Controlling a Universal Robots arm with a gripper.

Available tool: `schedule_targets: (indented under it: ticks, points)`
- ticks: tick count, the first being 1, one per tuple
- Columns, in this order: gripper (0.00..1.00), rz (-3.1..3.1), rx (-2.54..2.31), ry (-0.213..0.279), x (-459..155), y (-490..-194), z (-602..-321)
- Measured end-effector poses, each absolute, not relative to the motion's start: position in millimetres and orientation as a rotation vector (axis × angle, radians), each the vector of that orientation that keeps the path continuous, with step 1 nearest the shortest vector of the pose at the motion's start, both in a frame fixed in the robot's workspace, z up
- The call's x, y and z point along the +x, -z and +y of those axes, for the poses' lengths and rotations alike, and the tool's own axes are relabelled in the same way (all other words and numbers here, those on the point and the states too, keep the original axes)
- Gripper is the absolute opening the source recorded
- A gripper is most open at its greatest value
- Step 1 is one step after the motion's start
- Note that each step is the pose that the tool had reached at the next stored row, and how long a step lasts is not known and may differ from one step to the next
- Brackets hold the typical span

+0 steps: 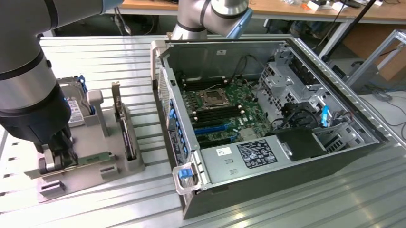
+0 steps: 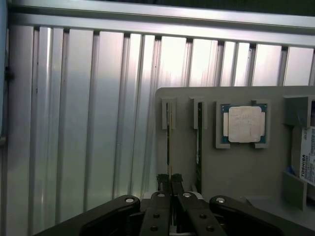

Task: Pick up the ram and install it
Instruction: 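Pick up the ram and move it above insertion slot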

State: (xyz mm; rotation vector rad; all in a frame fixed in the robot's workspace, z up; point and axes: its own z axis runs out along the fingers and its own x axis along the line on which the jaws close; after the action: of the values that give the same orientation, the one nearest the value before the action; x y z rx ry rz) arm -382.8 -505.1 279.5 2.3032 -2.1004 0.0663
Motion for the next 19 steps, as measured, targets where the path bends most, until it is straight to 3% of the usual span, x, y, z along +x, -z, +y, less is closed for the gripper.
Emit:
schedule_targets:
  ticks: [19]
  points:
    - [0.12,-2.1,2.303,-0.066,-383,-292,-505]
